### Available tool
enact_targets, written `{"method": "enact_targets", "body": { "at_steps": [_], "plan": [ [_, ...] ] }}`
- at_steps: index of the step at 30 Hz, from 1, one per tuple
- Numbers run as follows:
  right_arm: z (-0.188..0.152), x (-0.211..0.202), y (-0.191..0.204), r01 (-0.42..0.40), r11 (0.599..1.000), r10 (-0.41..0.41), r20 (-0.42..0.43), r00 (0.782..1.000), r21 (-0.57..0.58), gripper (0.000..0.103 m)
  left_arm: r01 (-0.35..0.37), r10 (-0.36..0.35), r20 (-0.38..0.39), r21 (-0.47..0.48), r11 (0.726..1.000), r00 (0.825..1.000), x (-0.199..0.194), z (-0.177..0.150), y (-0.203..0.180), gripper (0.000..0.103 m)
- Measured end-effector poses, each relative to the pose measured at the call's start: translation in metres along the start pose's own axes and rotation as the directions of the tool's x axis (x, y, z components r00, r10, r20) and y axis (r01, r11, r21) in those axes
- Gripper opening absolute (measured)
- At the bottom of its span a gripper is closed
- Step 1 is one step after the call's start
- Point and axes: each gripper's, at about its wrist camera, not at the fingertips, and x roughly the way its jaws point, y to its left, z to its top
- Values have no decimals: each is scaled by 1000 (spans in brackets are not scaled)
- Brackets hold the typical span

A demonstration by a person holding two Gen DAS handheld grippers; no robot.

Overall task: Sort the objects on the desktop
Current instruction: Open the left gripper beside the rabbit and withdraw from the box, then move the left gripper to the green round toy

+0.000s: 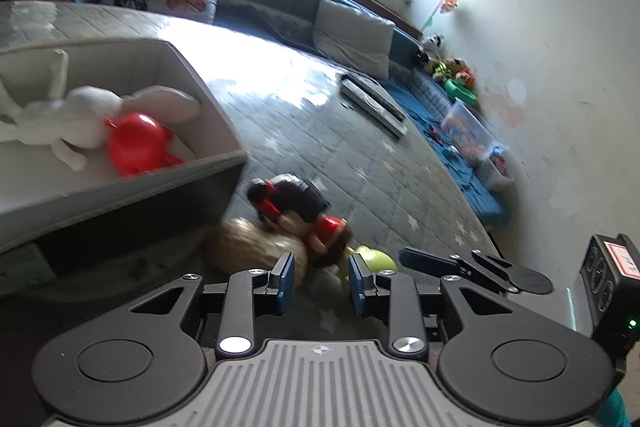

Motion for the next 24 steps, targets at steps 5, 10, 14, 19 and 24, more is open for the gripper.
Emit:
{"method": "enact_targets", "body": {
  "at_steps": [5,10,14,19,24],
  "plan": [
    [-9,6,-9,-5,1000,5,-21,1000,-4,72,26,-26,-42,-7,1000,999,16,-4,-9,32],
    [-13,12,-9,-38,999,37,-27,999,-35,72,28,-29,-71,-16,999,997,30,-6,-13,32],
    [-16,11,-8,-63,997,62,-26,998,-46,76,27,-29,-83,-25,999,996,34,-6,-14,32],
    [-17,6,-5,-94,994,92,-33,995,-56,76,27,-29,-95,-30,999,995,39,-5,-14,32],
    [-17,0,-2,-120,990,117,-46,992,-76,77,28,-32,-100,-43,999,994,42,-5,-11,32]
  ]
}}
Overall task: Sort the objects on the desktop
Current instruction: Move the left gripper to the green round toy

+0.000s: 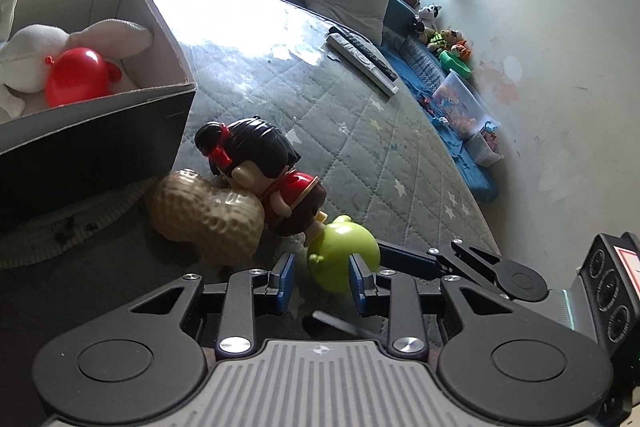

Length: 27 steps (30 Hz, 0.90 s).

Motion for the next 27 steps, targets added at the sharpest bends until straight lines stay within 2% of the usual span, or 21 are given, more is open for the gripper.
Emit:
{"method": "enact_targets", "body": {
  "at_steps": [6,12,22,27],
  "plan": [
    [-2,-5,3,-21,1000,21,-16,1000,-10,77,9,-9,5,-16,1000,1000,-1,-1,4,32],
    [0,-11,1,-6,1000,6,7,1000,-8,77,3,-3,2,-29,1000,1000,1,-1,8,32],
    [4,11,-14,-32,999,31,-29,999,-21,78,21,-21,4,-41,999,1000,4,-2,7,32],
    [2,11,-10,-37,999,36,-44,998,-28,77,7,-6,15,-40,999,1000,4,-1,8,32]
  ]
}}
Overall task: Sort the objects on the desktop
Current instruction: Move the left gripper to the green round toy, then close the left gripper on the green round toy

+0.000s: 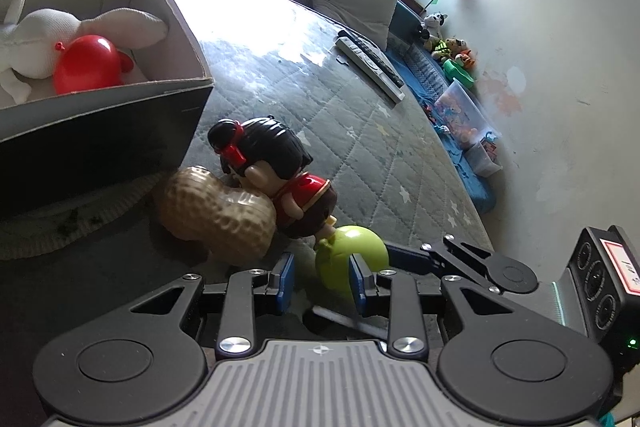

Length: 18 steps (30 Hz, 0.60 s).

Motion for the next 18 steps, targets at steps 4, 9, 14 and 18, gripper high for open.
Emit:
{"method": "enact_targets", "body": {
  "at_steps": [4,9,14,18],
  "plan": [
    [-4,-5,3,-2,1000,2,-3,1000,17,76,4,-4,6,-6,1000,1000,-1,1,1,32],
    [-7,-11,0,-1,997,0,16,1000,83,65,38,-38,7,-34,999,999,1,2,3,32],
    [-8,-11,-7,3,988,-9,35,999,152,57,58,-58,12,-56,997,998,1,2,4,33],
    [-10,-13,-9,4,982,-12,43,999,188,47,87,-87,4,-66,994,996,3,0,4,33]
  ]
}}
